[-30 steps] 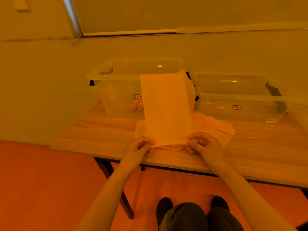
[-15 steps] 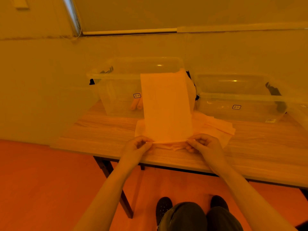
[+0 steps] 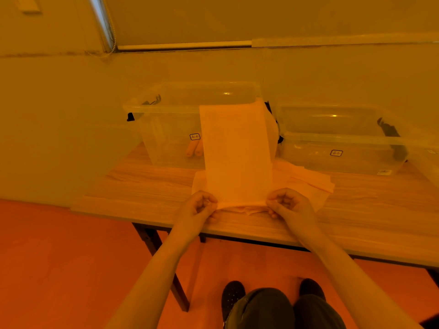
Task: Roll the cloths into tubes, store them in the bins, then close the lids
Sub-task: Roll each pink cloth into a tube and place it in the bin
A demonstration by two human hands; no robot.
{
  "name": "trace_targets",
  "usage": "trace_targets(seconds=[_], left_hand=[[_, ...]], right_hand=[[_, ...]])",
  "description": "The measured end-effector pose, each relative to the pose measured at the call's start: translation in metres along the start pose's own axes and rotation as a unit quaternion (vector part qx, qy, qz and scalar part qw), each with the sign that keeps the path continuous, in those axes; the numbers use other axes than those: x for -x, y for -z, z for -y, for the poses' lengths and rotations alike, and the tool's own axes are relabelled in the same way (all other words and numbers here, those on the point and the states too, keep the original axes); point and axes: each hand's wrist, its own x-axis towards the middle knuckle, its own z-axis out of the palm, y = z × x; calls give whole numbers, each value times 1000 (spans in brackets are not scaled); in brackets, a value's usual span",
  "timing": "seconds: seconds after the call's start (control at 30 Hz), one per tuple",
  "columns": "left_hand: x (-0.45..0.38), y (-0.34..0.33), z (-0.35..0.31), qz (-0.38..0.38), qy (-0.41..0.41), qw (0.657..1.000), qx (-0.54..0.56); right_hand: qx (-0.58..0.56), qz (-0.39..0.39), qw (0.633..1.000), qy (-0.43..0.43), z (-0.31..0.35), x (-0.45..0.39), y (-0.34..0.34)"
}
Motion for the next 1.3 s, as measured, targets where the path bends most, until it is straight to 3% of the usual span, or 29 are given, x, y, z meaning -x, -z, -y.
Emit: trace_targets(seconds=[0.37,0.6,1.07,1.3], left_hand=[[0,1,1,-11,19,998,59],[2,0,-1,-12,27,999,38],[3,4,0,-10,14,1000,19],[4,4,-1,-13,3,999,31]], right_hand=[[-12,-15,1000,-14,0,-1,0],[-40,-22,999,-16,-2,-1,3],[61,14,998,-2,-2,0,0],[58,10,998,5,1,-3,-2]])
